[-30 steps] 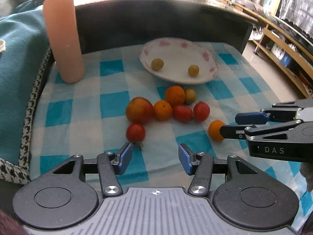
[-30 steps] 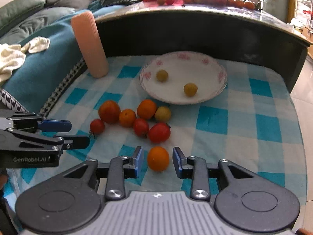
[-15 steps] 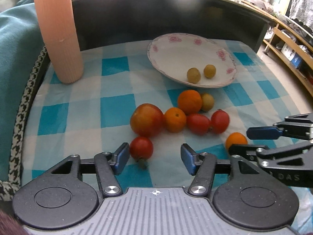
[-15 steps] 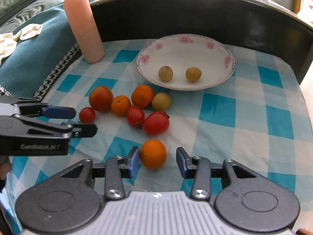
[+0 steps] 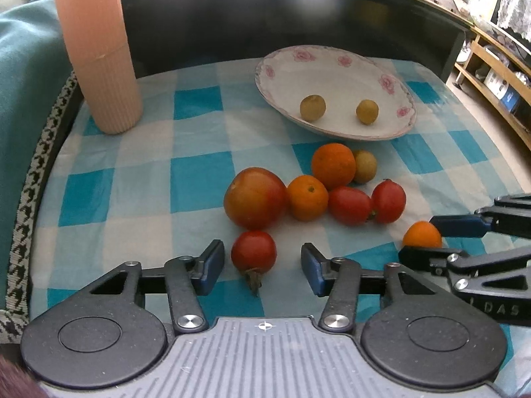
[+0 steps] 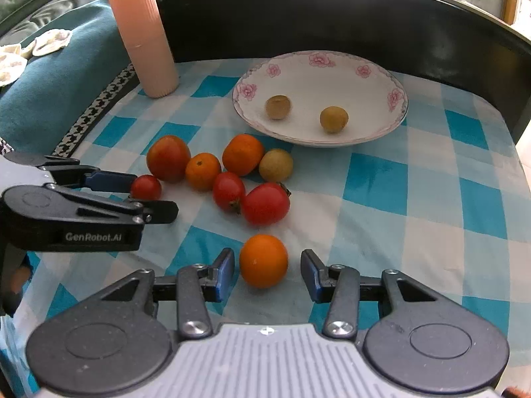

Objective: Organize fruits
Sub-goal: 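Close the right gripper on an orange and lift it, then grasp a red cherry tomato with the left gripper while the right gripper holds the orange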

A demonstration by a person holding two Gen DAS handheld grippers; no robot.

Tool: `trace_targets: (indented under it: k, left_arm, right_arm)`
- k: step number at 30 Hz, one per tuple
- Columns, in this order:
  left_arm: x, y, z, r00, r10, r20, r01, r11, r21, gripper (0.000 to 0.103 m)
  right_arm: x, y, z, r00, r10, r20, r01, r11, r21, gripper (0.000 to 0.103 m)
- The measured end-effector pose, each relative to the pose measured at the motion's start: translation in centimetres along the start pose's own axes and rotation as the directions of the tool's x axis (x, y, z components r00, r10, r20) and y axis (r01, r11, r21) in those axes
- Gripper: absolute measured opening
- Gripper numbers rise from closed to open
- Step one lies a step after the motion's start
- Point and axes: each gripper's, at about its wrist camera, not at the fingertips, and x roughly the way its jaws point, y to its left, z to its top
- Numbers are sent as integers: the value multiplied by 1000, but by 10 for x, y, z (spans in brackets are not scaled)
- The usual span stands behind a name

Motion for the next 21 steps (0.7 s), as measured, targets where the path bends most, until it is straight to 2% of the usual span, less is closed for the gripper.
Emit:
trace_targets:
  k: [3, 5, 7, 13, 18, 20, 21]
  left_arm:
    - [-1, -4, -1, 1000, 2, -1, -2, 1000, 15, 56]
    - [-2, -7, -3, 1000, 1, -2, 0, 1000, 26, 55]
    - [-3, -9, -5, 1000, -7, -4, 7, 999, 40, 51]
    - [-11, -12, -11, 998, -54, -30, 55, 997, 47, 44]
    - [-14, -18, -16, 998, -51, -29, 52, 996, 71, 44]
    - [-13, -17, -13, 999, -38, -15, 39, 996, 76, 49]
    - [-13, -17, -10, 999, -36, -7, 36, 997, 71, 54]
  right_arm:
    - [-1, -2, -2, 1000, -2, 7, 2, 1000, 5, 57]
    - [-2, -4, -3, 1000, -2, 12, 2, 1000, 4, 49]
    - [-2, -4, -5, 1000, -10, 15, 10, 1000, -1, 46]
    - [-3, -6, -7, 1000, -3, 23, 3, 1000, -21, 46]
    - [-9, -4, -9, 1000, -1, 16, 1, 1000, -24, 46]
    - [-11, -3, -11, 1000, -3, 18, 4, 999, -33, 46]
    - [-12, -2, -11, 1000, -6, 19, 7, 999, -33, 46]
